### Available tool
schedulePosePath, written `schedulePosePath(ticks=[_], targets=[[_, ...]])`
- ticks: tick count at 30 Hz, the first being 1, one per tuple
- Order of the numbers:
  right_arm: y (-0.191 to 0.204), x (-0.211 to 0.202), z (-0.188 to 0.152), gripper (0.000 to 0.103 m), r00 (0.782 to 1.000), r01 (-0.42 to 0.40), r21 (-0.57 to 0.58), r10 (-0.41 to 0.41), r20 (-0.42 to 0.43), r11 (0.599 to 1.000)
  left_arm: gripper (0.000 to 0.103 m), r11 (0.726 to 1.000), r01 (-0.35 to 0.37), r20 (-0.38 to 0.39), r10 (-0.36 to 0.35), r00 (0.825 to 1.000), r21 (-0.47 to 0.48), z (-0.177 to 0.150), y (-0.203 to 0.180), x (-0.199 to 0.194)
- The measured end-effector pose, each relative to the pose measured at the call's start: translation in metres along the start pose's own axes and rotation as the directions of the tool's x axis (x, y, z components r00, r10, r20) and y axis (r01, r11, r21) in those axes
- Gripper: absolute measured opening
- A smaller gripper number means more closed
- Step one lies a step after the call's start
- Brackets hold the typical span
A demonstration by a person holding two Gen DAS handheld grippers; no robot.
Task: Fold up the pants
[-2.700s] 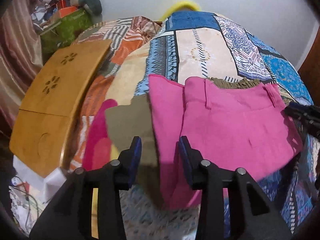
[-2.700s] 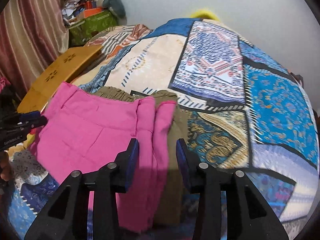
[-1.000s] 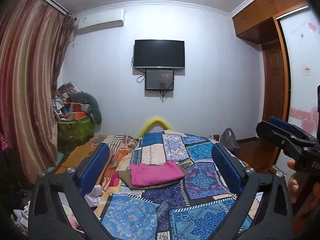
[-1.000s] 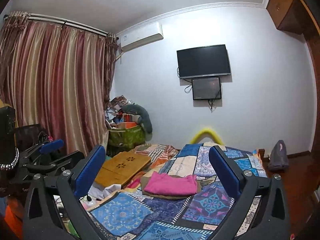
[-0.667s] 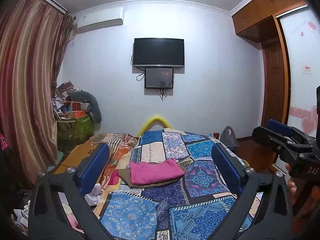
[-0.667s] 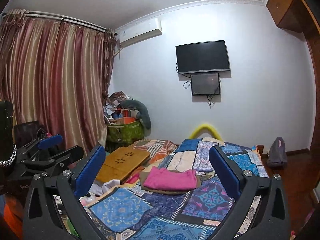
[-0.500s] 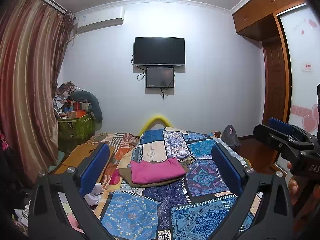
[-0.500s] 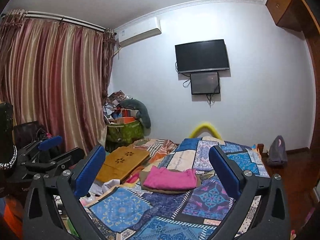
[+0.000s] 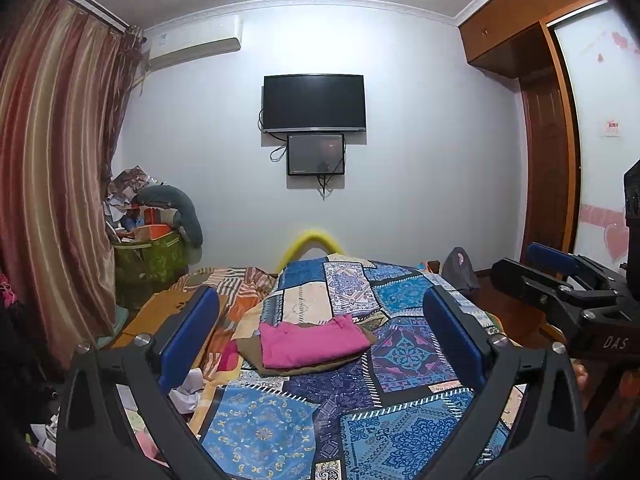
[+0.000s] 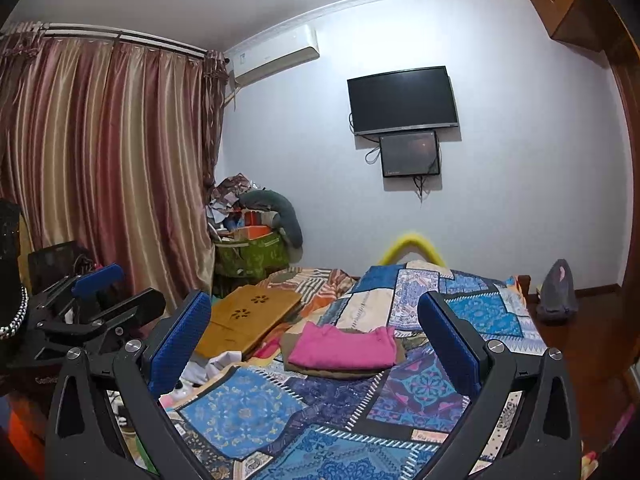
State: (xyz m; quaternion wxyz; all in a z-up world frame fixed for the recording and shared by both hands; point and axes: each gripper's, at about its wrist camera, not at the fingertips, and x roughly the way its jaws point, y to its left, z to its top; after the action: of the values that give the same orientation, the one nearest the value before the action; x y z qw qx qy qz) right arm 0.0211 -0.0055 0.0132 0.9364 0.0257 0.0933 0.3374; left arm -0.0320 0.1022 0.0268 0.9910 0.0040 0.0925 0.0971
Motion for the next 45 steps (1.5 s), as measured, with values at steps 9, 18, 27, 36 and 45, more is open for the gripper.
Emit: schedulePosePath(ticks=[9, 18, 27, 36, 45], targets=[[0.0002, 0.0003, 0.0000, 0.103, 1.000, -0.009, 0.008, 0.009, -0.015, 1.000, 0.103, 1.000, 0.014, -0.025, -0.014, 1.000, -0.027, -0.0009, 0.0041, 0.0061], [-0.0001, 0.0005, 0.0016, 0.103, 1.000, -0.003, 0.001, 0.003, -0.018, 1.000, 0.103, 0.999, 0.017, -0.026, -0.018, 0.999, -0.034, -0.0001, 0.0076, 0.0086], [0.0009, -0.0001, 0.0033, 0.103, 1.000, -0.004, 0.002, 0.004, -0.015, 1.000, 0.103, 0.999, 0.027, -0.024, -0.028, 0.999, -0.032, 0.0028, 0.0078, 0.0081], [0.0005, -0.0005, 0.0036, 0.103, 1.000, -0.004, 0.002, 0.004, -0.008, 1.000, 0.103, 0.999, 0.044, -0.017, -0.044, 0.999, -0.031, 0.0030, 0.0050, 0.0064], [-0.0026, -0.0005, 0.0042, 0.103, 1.000, -0.020, 0.021, 0.020, -0.007, 1.000, 0.103, 0.998, 0.064, -0.021, -0.064, 0.998, -0.027, 0.0024, 0.0018, 0.0041]])
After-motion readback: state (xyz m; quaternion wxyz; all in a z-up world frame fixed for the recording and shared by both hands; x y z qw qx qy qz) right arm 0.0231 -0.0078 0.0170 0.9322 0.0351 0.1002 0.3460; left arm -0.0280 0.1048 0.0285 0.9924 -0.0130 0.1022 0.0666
